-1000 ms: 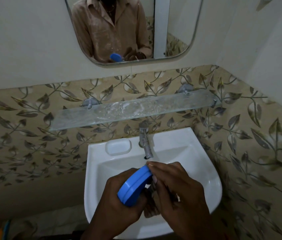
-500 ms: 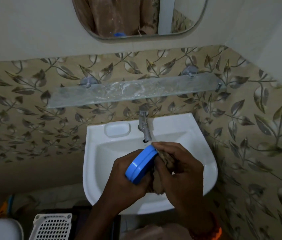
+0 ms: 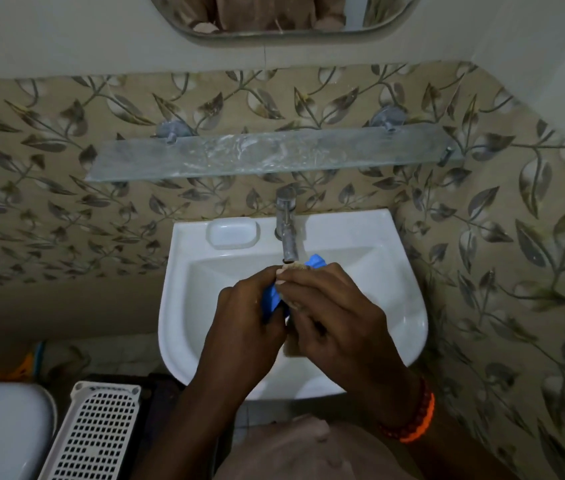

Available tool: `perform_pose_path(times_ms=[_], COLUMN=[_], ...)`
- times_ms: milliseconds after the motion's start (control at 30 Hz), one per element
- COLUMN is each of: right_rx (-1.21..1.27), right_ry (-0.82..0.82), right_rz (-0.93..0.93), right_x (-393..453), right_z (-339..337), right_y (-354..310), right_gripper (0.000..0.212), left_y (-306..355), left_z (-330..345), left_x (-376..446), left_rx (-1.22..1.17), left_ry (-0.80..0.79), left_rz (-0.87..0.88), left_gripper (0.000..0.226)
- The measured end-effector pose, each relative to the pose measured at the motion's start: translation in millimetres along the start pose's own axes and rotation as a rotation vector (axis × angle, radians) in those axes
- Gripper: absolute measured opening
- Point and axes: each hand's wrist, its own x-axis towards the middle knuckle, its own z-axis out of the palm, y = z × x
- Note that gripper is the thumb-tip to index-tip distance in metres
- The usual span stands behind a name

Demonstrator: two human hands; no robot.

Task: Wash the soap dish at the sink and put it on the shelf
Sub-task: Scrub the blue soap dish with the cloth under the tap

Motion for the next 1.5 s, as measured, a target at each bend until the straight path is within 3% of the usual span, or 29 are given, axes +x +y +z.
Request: perform_pose_path(times_ms=[200,300,400,567,733,900,1067,1267,1500], right_rx=[0.080,0.122,0.185,0.119,0.240,0.122,0.137,0.075,0.190], right_ry=[-0.009,-0.031,-0.048,-0.031,-0.100,-0.019,-0.097,0.010,-0.074], right_rz=[0.239,0.141,0.074,0.182,0.114,0.239,0.109,0.303,0.141], right_x=[6.5,2.6,2.4,8.9,1.2,20.9,15.4,33.2,23.2], right_z=[-18.6,-11.0,-10.1,-14.3,-4.4,-15.9,-6.0,-11.5,-3.6], right_y=[14.5,-4.2,-10.1,2.0,-26.0,-4.9,-27.4,5.3,-20.7], right_gripper=[0.033,0.031,0.032,0.035,0.024,0.033,0.031,0.026,0.028], left_y=[5.1,-0.8,-2.4,2.1,-7.0,-3.6,-11.3,-10.9,-20.6], left_z=[4.7,10.6,6.8,-1.3,-3.5,-9.0,-11.9,-15.5,-18.9], left_x=[-14.5,-17.6,-18.3,-17.1,-6.5,-5.8,-5.8,-11.0,-10.1], left_rx=[-0.007,0.003,-0.017,-0.035,-0.074,-0.004,-0.043,0.013,0.001], left_ry=[0.093,0.125,0.174,0.171,0.124,0.129,0.113,0.097,0.116], left_rz=[0.040,-0.005,0.001,-0.009,-0.017,0.018,0.012,0.033,0.090], left_gripper=[0.052,0.068,0.060,0.058,0.063,0.066,0.066,0.069,0.079])
